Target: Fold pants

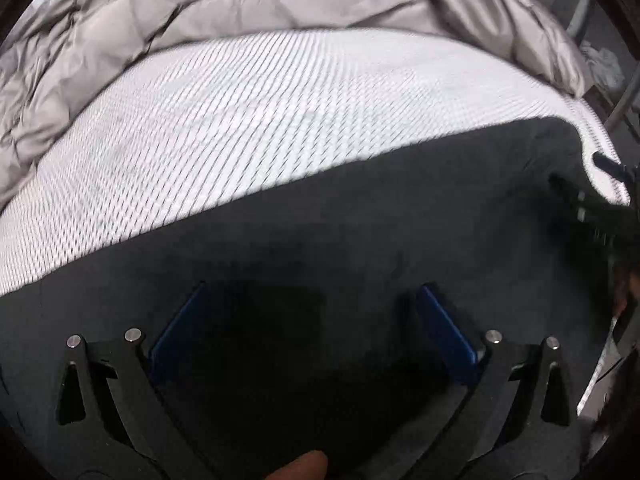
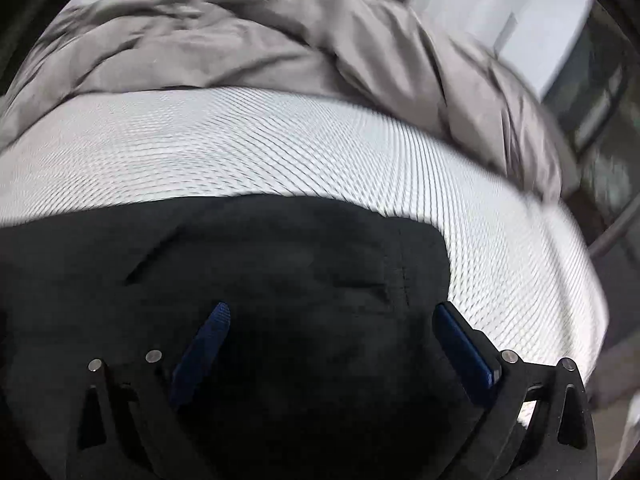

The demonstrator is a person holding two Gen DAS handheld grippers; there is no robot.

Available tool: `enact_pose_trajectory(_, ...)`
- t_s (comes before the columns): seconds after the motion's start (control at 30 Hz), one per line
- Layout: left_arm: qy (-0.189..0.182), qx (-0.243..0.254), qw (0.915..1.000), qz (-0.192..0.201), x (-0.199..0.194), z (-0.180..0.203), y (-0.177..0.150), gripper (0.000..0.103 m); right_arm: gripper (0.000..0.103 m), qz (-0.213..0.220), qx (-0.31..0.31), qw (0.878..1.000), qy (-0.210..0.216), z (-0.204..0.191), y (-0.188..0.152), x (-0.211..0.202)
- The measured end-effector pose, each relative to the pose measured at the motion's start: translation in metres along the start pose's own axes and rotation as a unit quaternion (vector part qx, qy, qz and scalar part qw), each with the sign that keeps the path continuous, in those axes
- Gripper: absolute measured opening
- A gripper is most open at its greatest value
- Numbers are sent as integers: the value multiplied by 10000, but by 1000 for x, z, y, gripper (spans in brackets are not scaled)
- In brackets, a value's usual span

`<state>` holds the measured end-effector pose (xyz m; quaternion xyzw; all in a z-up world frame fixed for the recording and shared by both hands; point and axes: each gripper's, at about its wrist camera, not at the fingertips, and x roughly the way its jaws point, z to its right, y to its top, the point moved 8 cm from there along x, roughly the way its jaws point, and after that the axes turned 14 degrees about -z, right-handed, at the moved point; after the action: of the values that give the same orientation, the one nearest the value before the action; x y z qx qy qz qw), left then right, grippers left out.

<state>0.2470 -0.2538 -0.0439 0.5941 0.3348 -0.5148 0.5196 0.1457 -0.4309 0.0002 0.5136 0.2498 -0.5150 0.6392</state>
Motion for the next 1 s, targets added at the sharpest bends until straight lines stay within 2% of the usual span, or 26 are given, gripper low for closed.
enact_pose_trajectory(0.1,-123,-154,9998,80,-1,8,11,102,103,-2,20,9991,428,-8,2,-4)
enact_pose_trajectory(0.2,112,-357,9993,-32,15,-5,24,102,103,-69,223,9965,801,-17,8,-3)
enact_pose_trajectory(0.23,72,-406,9991,-100,22,-9,24,102,103,-36,214,9937,1104,-29,11,-7)
enact_pose_trajectory(0.3,-122,-523,9985,-113,28,-16,25,102,103,32,-139,9876,1566,-56,28,-13)
enact_pose_trajectory(0.33,-136,-576,9982,-70,28,-16,24,102,103,83,-346,9865,1599,-68,31,-14)
enact_pose_trajectory(0.4,-87,-552,9984,-20,27,-16,23,102,102,129,-733,9879,1362,-90,37,-12)
enact_pose_trajectory(0.47,28,-438,9990,-12,27,-13,19,102,102,-157,-663,9963,525,-80,40,15)
enact_pose_trajectory(0.53,79,-350,9994,2,25,-15,14,102,102,-321,-61,9995,3,-44,42,32)
enact_pose_trajectory(0.63,164,-359,9992,-46,19,-17,0,102,102,-424,732,9938,-721,10,37,33)
enact_pose_trajectory(0.67,180,-353,9992,-63,19,-20,-1,102,102,-406,816,9940,-605,17,34,28)
enact_pose_trajectory(0.77,170,-398,9988,-219,19,-39,6,102,102,-158,564,9976,361,5,26,1)
enact_pose_trajectory(0.83,-111,-368,9992,-90,0,-28,6,102,102,120,112,9963,847,-20,19,-25)
enact_pose_trajectory(0.9,-369,-80,9993,68,-19,-5,1,102,102,237,-339,9904,1315,-48,9,-40)
enact_pose_trajectory(0.97,-486,284,9984,2,-23,21,-13,102,102,175,-848,9846,1518,-71,2,-38)
enact_pose_trajectory(1.0,-526,398,9978,-89,-21,32,-23,102,102,53,-1051,9844,1410,-80,-3,-30)
